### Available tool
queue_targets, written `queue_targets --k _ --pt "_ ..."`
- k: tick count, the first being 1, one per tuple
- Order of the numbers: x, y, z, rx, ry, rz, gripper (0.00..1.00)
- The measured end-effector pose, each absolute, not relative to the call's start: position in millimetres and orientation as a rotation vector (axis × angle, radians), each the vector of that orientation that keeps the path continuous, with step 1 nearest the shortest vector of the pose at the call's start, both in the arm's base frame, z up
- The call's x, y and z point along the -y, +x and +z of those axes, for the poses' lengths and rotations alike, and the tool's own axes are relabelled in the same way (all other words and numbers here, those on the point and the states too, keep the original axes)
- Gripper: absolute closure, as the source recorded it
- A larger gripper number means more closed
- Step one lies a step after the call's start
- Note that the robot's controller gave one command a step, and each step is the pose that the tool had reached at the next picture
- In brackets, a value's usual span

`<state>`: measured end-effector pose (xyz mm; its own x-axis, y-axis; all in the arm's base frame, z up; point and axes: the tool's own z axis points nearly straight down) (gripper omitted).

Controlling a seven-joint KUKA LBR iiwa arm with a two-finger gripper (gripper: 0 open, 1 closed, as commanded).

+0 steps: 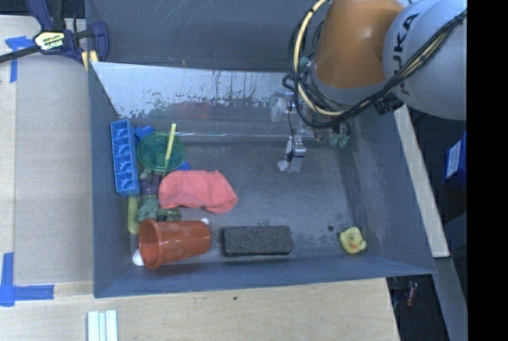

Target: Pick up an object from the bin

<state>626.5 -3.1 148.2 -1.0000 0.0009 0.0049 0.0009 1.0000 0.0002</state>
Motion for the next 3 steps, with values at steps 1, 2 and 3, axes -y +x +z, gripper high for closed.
queue_targets --k 1,2,3 --pt "3.2 628.4 153.4 3.145 -0.001 0.0 1.0" --pt "3.1 628.2 153.3 3.145 -0.001 0.0 1.0" --pt "-10.2 615.6 143.8 3.15 0.006 0.003 1.0"
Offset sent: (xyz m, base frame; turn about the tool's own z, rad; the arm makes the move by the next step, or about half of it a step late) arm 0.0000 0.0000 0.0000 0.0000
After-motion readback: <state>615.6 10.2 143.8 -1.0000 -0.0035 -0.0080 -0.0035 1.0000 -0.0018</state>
